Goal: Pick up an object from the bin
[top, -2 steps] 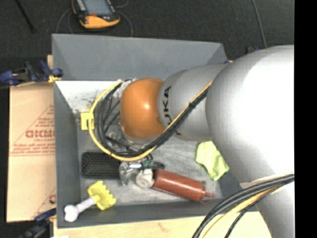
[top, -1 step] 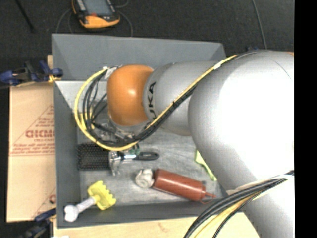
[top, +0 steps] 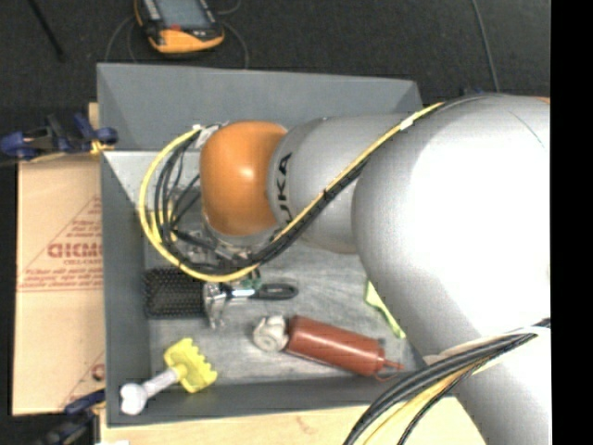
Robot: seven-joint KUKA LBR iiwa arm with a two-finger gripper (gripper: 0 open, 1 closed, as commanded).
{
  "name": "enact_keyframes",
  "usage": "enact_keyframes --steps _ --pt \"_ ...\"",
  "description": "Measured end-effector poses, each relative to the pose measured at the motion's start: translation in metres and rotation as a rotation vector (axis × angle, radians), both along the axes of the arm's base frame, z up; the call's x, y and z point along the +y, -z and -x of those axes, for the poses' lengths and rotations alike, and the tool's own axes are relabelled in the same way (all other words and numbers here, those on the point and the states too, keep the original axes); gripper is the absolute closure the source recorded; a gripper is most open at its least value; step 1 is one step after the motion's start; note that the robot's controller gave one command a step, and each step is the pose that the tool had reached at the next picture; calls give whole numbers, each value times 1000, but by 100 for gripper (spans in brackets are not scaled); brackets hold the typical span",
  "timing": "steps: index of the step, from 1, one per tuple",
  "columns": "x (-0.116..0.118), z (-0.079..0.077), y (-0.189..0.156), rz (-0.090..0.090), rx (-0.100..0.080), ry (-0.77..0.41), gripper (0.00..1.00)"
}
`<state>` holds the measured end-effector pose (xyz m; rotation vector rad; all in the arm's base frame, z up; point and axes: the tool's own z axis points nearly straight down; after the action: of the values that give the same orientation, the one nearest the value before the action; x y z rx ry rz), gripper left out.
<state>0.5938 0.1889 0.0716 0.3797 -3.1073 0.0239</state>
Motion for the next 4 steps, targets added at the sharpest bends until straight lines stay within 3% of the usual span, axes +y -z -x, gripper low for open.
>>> enact_keyframes --steps 2,4 --pt "-1 0 -7 -7 -5 4 100" --pt "0 1 -37 -14 -7 4 100"
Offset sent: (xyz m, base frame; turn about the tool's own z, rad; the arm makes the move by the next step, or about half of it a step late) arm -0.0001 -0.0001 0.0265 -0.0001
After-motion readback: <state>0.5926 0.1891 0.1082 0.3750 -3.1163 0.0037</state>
